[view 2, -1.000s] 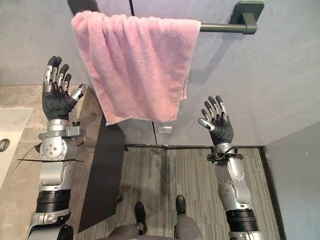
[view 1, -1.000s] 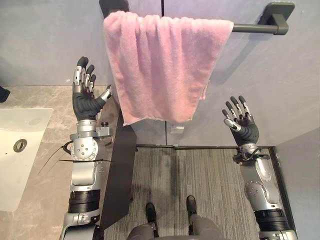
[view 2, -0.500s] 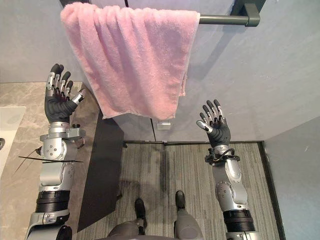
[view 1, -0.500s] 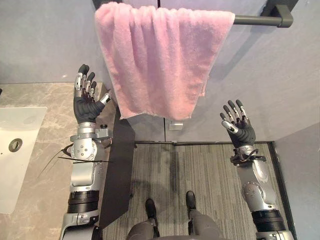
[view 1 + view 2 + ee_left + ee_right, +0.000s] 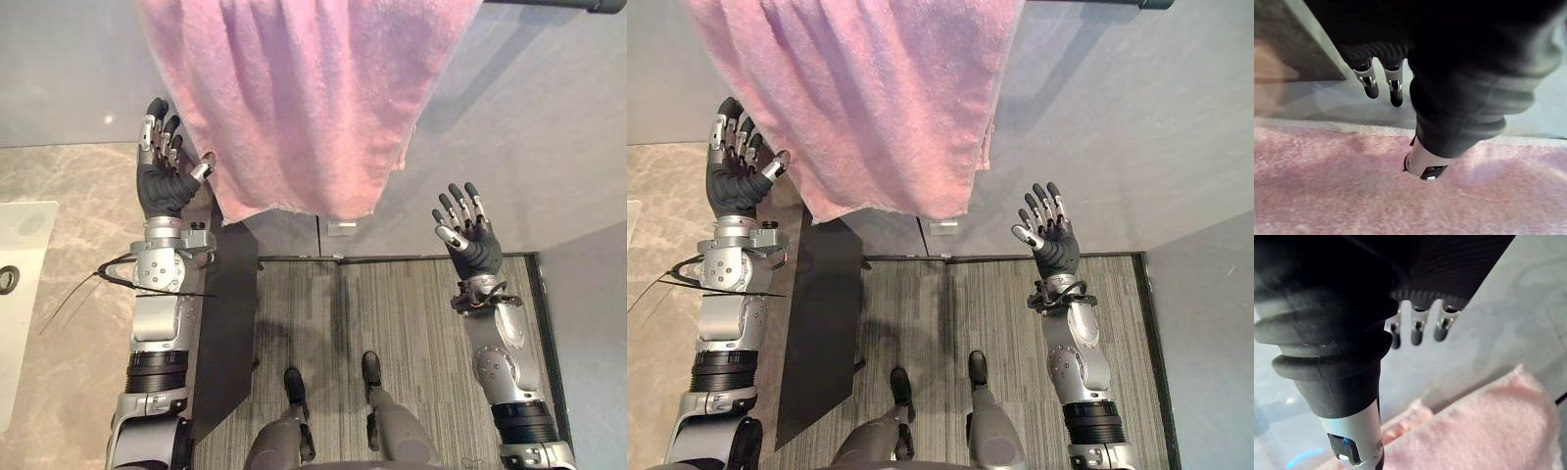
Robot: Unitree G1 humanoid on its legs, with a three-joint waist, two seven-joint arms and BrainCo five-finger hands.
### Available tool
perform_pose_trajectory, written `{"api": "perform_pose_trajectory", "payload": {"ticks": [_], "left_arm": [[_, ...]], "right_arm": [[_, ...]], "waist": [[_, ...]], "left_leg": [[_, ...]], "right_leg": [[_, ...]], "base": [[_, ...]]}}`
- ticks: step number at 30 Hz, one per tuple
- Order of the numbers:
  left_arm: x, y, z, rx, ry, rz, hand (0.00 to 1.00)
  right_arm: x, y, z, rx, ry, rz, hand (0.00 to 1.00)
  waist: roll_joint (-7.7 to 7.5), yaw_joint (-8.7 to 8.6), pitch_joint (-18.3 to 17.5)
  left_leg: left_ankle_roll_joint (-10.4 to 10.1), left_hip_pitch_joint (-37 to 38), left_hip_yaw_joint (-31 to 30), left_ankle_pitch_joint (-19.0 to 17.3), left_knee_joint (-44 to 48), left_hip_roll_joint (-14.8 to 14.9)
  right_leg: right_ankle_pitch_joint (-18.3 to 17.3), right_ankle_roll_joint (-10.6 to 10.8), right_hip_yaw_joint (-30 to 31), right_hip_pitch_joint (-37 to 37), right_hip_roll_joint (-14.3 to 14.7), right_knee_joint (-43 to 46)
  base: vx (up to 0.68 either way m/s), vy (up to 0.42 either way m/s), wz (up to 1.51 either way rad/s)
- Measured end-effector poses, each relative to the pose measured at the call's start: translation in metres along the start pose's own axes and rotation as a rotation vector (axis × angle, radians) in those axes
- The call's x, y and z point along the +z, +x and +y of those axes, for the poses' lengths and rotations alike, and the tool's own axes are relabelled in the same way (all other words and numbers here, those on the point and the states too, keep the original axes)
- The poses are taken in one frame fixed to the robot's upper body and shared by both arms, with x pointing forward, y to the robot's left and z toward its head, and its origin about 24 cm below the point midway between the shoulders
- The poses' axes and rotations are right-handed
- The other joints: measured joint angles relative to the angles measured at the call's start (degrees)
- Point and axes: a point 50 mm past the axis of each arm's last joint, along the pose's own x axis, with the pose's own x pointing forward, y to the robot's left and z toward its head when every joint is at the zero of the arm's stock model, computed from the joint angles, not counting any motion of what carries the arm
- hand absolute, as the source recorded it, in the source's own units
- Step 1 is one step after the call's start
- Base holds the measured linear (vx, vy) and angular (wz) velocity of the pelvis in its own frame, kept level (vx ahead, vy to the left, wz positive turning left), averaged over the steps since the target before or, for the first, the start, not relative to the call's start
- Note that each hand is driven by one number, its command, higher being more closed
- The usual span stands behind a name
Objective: Organize washtable
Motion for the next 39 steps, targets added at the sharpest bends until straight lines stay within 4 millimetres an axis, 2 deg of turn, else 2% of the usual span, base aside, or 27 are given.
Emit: {"api": "perform_pose_trajectory", "payload": {"ticks": [6,11,20,21,36,39], "left_arm": [[-0.004,0.005,0.0,0.007,0.01,0.018,0.0],[-0.006,0.007,0.004,-0.006,0.043,0.03,0.0],[-0.006,0.011,-0.008,-0.076,0.038,0.032,0.0],[-0.005,0.012,-0.009,-0.081,0.037,0.026,1.0],[-0.004,0.014,-0.014,-0.099,0.003,0.026,1.0],[-0.006,0.014,-0.013,-0.096,-0.011,0.035,1.0]], "right_arm": [[0.009,0.005,0.002,0.032,-0.035,-0.018,0.0],[0.013,0.01,0.013,0.079,-0.03,-0.037,0.0],[0.013,0.011,0.014,0.081,-0.03,-0.04,0.0],[0.013,0.011,0.014,0.081,-0.028,-0.04,0.0],[0.013,0.012,0.015,0.082,-0.029,-0.044,0.0],[0.018,0.019,0.019,0.099,-0.034,-0.066,0.0]], "waist": [[0.02,0.09,1.0],[0.01,0.09,1.89],[0.02,-0.15,2.31],[0.02,-0.14,2.31],[0.01,-0.16,2.3],[0.0,-0.17,2.29]], "left_leg": [[-0.02,-0.22,0.92,-0.02,0.68,0.27],[-0.02,-1.03,2.34,-0.05,1.32,0.25],[-0.05,-1.31,2.92,0.01,1.75,0.4],[-0.04,-1.31,2.98,0.01,1.74,0.38],[0.09,-1.28,2.3,0.16,2.08,0.22],[0.14,-1.28,2.01,0.51,2.07,0.21]], "right_leg": [[0.84,-0.63,1.41,-0.41,0.23,-0.02],[1.62,-0.62,2.91,-1.58,0.27,-0.12],[2.27,-0.71,3.51,-2.06,0.48,-0.2],[2.31,-0.67,3.6,-2.1,0.46,-0.2],[2.84,-0.61,2.88,-1.61,0.22,-0.22],[2.89,-0.55,2.65,-1.44,0.18,-0.23]], "base": [[-0.01,0.002,-0.09],[-0.05,-0.012,-0.15],[-0.03,-0.021,-0.05],[0.0,0.0,0.0],[0.0,-0.004,0.02],[-0.02,-0.019,0.05]]}}
